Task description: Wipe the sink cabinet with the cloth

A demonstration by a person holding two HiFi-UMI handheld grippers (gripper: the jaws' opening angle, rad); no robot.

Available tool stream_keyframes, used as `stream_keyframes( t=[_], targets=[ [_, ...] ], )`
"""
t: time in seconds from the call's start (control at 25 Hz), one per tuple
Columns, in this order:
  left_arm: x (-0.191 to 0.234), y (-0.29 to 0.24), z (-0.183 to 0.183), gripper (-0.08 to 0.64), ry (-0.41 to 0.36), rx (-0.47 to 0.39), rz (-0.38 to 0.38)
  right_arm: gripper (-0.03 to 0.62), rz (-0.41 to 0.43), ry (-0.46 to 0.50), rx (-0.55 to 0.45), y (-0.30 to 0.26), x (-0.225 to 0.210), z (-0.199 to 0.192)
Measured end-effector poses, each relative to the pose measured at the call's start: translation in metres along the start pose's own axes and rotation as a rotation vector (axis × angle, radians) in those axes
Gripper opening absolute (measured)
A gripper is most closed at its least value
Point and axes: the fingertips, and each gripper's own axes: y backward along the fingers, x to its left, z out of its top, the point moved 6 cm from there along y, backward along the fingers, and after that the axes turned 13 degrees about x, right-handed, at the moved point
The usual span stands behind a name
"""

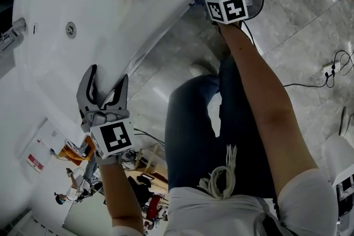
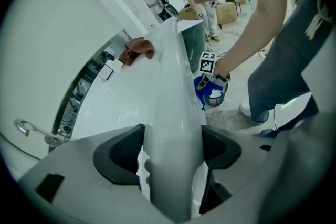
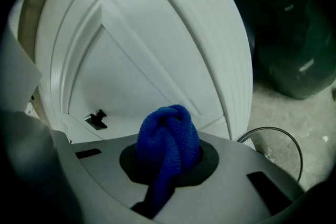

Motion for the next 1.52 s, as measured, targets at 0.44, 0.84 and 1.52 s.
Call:
stream_keyframes(
  t=[0.44,0.84,1.52],
  targets=[
    [0.0,0.0,0.002,0.308,0.003,0.001,-0.005,0.037,0.052,0.053,-0.028,0.014,0.016,0.013],
    [-0.001,-0.001,0.0,0.308,0.001,0.004,-0.009,0.035,0.256,-0.018,-0.014,0.002,0.045,0.004],
    [0.001,0.0,-0.001,0.308,0.006,0.004,0.0,0.034,0.495,-0.181,-0.161,0.034,0.064,0.017]
  ],
)
